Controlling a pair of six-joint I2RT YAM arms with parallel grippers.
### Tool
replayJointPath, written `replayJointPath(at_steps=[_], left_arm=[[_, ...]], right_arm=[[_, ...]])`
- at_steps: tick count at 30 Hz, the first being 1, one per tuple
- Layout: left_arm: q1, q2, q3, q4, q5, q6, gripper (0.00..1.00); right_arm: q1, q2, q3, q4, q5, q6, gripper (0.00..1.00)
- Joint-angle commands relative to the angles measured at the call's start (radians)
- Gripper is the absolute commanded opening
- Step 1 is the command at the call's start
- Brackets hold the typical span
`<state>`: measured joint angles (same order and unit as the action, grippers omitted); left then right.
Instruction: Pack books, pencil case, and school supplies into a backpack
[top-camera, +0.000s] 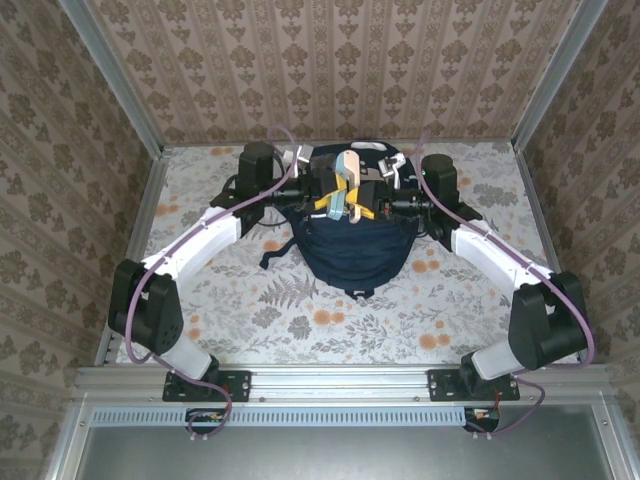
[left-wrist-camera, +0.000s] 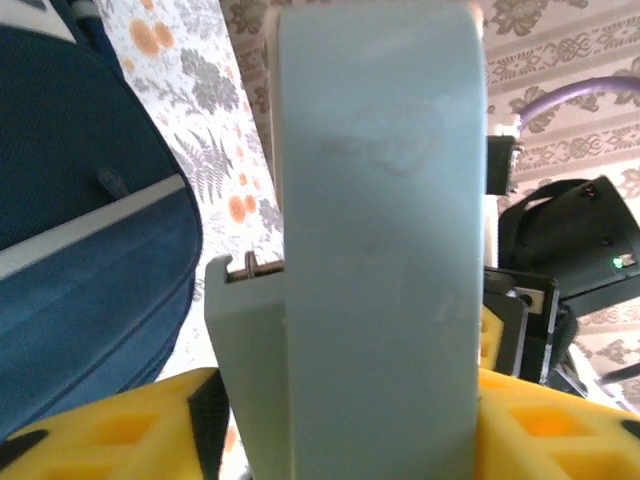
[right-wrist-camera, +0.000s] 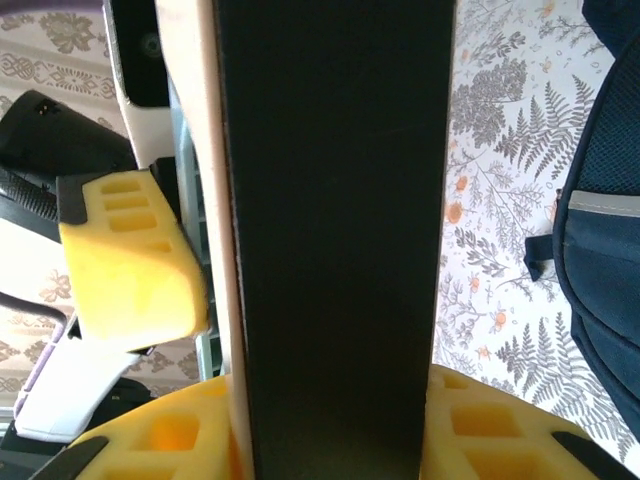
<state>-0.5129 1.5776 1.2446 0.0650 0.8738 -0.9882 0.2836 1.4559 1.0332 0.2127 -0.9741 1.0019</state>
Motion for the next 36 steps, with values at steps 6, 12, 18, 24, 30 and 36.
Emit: replayJointPath(at_steps=[6,12,18,24,30,36], left_arm=[[0.001,-0.051,0.033,-0.304,-0.184,0.265,0.88],[-0.032,-0.080,0.031,-0.443,-0.340,0.442,0.94],[-0.134,-0.052,0.088,-0.582,-0.490,0.693,0.94],[-0.262,0.065,0.213,-0.698,-0.658,0.990,0.94],[-0.311,0.234,0.382,-0.795,-0.796,1.212,0.91],[-0.310,0.340,0.504,-0.872,-0.842,1.311,0.83]], right_arm=[[-0.072,-0.135,-0.043,-0.250,0.153,-0.133,0.22],[-0.174,-0.237,-0.108,-0.431,0.244,-0.224,0.22],[-0.304,-0.321,-0.174,-0.544,0.259,-0.263,0.21],[-0.398,-0.370,-0.177,-0.677,0.299,-0.326,0.21],[-0.419,-0.385,-0.184,-0.713,0.306,-0.339,0.20],[-0.423,-0.397,-0.188,-0.723,0.304,-0.341,0.20]])
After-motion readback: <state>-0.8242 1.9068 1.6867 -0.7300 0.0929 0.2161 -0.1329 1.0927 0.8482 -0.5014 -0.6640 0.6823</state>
